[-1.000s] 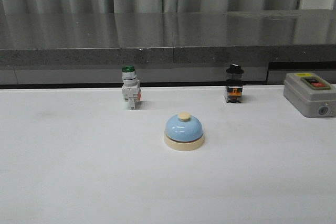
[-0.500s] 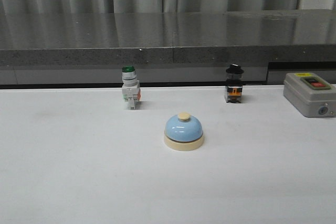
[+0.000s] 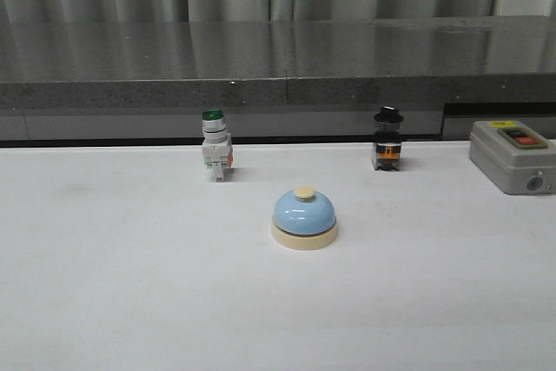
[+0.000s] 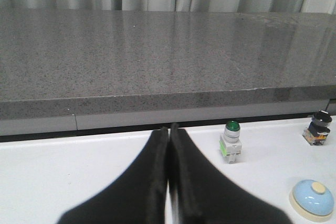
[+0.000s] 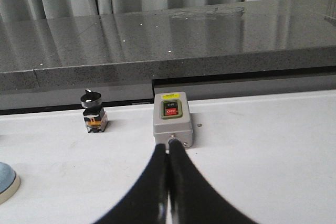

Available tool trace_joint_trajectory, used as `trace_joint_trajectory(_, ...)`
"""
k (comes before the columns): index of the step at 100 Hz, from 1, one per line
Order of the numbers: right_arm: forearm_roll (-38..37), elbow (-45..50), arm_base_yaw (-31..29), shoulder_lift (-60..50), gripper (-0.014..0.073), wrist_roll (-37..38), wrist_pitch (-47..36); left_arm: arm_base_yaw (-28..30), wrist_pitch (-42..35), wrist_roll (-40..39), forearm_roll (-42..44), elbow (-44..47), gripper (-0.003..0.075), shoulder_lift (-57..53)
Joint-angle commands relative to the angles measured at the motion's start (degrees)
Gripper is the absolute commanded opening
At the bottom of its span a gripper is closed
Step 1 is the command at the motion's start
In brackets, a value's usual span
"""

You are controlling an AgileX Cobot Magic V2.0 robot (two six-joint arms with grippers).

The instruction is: Place and press bell with both arms

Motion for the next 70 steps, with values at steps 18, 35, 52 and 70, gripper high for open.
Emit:
trace_joint_trajectory(18,-0.4,-0.8,-0.3,-0.7,-0.0060,-0.3,-5.0,0.1,-5.0,-5.0,8.2,3.2,-0.0020,-6.8)
trace_joint_trajectory(35,-0.4,-0.8,-0.3,-0.7,-0.0060,-0.3,-5.0,2.6,-5.1,-5.0,8.2,10.4,-0.0020,-15.0)
trace_joint_trajectory(52,-0.4,-0.8,-0.3,-0.7,-0.0060,-0.3,-5.0,4.7,-9.0,-5.0,8.2,19.3,-0.0020,-23.5)
trace_joint_trajectory(70,-0.4,-0.8,-0.3,-0.7,-0.0060,-0.3,-5.0,5.3,-10.8,-5.0,9.0,24.6,-0.0020,-28.7)
